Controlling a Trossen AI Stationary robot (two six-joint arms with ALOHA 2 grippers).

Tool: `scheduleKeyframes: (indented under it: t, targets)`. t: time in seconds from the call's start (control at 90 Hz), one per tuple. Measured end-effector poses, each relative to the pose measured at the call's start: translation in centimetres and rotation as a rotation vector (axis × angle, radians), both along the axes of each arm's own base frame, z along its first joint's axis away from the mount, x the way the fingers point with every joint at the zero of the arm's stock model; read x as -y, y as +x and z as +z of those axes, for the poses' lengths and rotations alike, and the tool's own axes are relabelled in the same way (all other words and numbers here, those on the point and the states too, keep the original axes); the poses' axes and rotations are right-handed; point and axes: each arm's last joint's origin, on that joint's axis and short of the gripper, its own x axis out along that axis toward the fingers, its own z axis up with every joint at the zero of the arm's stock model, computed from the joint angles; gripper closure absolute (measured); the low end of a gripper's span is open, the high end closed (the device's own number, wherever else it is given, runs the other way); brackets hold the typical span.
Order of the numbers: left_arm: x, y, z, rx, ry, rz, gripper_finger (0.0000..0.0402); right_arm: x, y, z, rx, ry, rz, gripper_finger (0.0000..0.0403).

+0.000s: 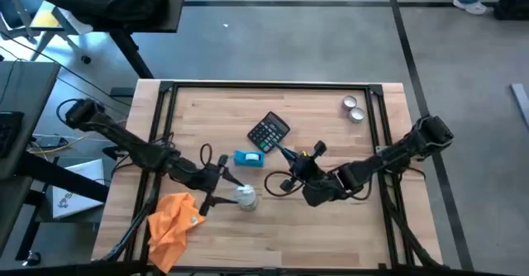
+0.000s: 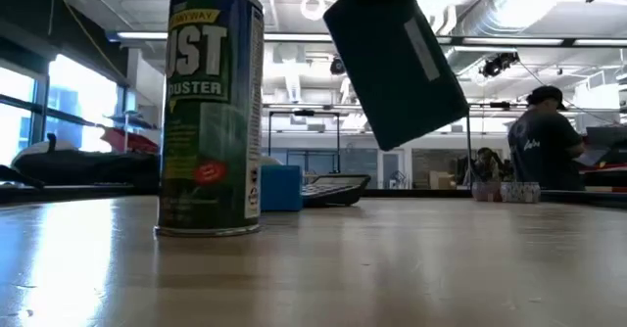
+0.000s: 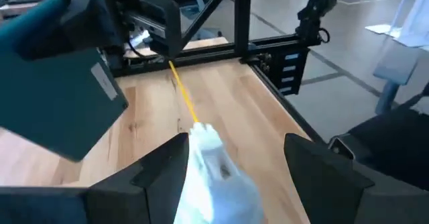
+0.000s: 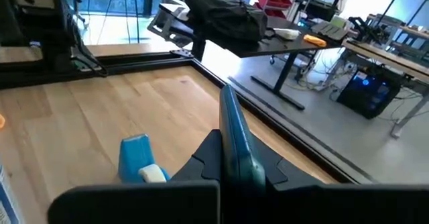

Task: Apply microfiber cloth
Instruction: Spray the cellphone using the white spray bottle

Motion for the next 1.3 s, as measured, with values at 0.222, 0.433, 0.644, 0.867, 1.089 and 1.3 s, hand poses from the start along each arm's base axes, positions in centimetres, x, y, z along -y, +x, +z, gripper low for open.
scheduleKeyframes:
  t: [0.222,0.433,0.644,0.867,1.089,1.3]
  targets:
    - [1.2,-2.2,-0.9,-0.108,0.000,0.159,0.0174,-0.1,-0.9,0.9,-0.013,0.016,0.038,0.0402]
    - [1.0,-1.3,-2.9,-0.160,0.022,0.370,0.0174,-0.8,-2.8,1.7,-0.055,0.037,0.100,0.0402]
    - [1.7,0.6,-3.9,-0.119,-0.040,0.366,0.0174,-2.1,-4.8,1.5,-0.038,0.113,0.104,0.0402]
    - [2.9,1.4,-4.1,-0.061,-0.115,0.311,0.0174,-2.9,-6.4,0.6,-0.086,0.149,0.103,0.0402]
    - [4.1,2.0,-3.4,0.027,-0.187,0.192,0.0174,-2.8,-6.7,0.4,-0.104,0.154,0.093,0.0402]
    - [4.0,2.8,-4.0,0.034,-0.229,0.211,0.0174,-2.8,-6.8,0.4,-0.109,0.150,0.092,0.0402]
